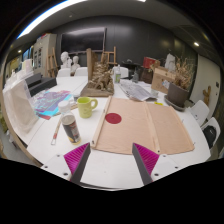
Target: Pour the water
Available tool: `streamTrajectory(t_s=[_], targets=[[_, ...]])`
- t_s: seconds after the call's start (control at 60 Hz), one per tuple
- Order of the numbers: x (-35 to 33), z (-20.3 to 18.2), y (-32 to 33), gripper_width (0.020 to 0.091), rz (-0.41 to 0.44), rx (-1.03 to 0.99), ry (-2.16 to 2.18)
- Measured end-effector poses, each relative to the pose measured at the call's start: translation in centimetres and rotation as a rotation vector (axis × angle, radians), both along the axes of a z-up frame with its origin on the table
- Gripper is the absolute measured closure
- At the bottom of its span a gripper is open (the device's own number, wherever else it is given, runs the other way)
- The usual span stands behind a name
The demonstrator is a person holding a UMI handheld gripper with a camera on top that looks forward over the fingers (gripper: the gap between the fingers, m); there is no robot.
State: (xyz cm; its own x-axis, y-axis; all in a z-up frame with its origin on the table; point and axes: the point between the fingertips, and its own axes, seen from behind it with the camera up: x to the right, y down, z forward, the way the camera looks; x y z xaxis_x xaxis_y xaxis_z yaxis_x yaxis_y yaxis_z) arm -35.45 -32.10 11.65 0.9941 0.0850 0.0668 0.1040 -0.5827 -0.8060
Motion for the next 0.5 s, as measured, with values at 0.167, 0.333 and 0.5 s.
streamTrajectory(t_s=[0.167,0.333,0.5], targets=[[-8.8,-1.8,1.2,0.0245,0.057,0.023,0.026],[-13.6,-3.5,5.3,0.0244,0.049,0.096,0.026],[-16.0,-5.5,10.0,0.0278,0.037,0.159,0.039]])
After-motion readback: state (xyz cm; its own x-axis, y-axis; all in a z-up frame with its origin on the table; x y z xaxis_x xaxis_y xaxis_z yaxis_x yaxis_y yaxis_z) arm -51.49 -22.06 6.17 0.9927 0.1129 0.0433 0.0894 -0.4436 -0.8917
